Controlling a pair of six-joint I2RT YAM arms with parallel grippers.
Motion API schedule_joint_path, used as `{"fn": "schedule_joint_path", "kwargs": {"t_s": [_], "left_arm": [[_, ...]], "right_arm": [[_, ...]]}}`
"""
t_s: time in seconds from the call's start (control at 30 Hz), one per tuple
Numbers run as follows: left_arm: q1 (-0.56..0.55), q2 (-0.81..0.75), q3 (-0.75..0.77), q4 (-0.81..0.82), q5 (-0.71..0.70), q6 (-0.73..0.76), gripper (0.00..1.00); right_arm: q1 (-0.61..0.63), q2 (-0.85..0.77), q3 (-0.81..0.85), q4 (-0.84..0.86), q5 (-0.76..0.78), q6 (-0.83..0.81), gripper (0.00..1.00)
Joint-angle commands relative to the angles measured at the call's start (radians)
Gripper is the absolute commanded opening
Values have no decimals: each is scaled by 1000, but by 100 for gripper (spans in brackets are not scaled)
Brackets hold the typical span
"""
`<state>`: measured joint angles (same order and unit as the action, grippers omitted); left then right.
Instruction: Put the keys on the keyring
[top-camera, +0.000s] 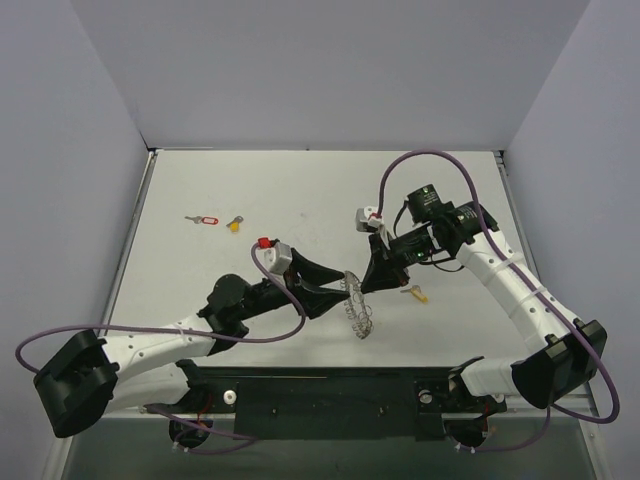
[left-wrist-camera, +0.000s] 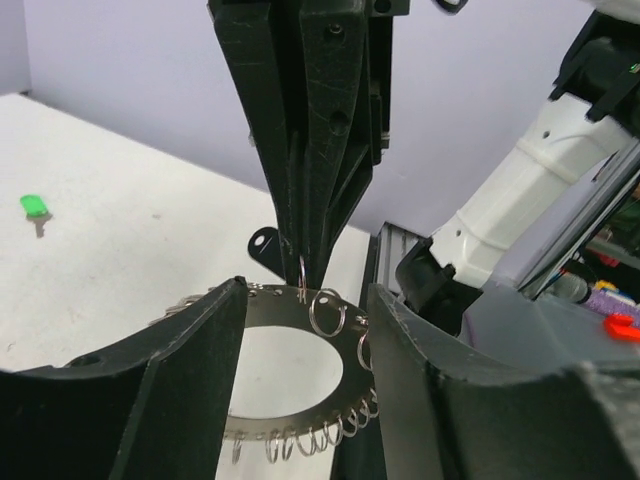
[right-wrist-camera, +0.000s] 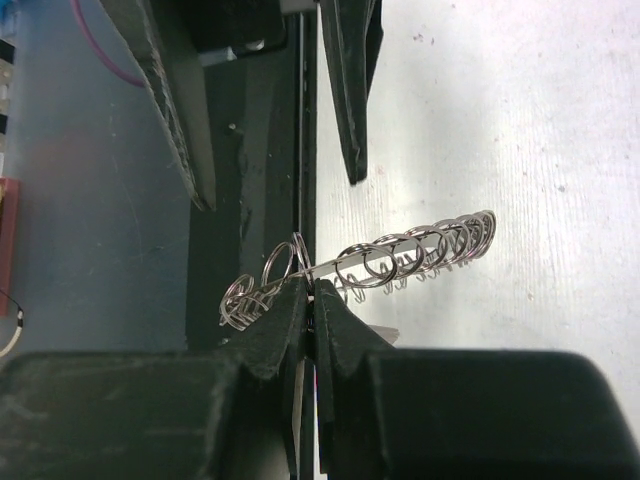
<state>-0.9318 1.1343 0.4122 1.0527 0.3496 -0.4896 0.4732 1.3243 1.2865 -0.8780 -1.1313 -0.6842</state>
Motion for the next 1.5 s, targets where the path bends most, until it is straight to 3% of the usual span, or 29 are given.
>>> {"fn": "schedule_joint_path", "kwargs": {"t_s": [0.0,0.1,0.27,0.4,0.63,1.0,1.47], "left_arm": [[28,-102,147,-384,66,141,62],[28,-136,244,-719,63,313,63],[21,-147,310,-830,94,439,62],[-13,-87,352,-817,100,514,51],[-110,11,381,-718,22,543,50],[-168,53,287,-458,-185,356,43],[-190,128,329,-441,-143,272,36]], "right_arm": [[28,-11,63,-119,96,-111,0],[38,4,106,-272,194,-253,0],[47,45,180,-400,268,-388,0],[50,59,194,-427,283,-408,0],[48,67,189,-420,297,-396,0],[44,61,181,-401,285,-373,0],[25,50,175,-385,263,-354,0]]}}
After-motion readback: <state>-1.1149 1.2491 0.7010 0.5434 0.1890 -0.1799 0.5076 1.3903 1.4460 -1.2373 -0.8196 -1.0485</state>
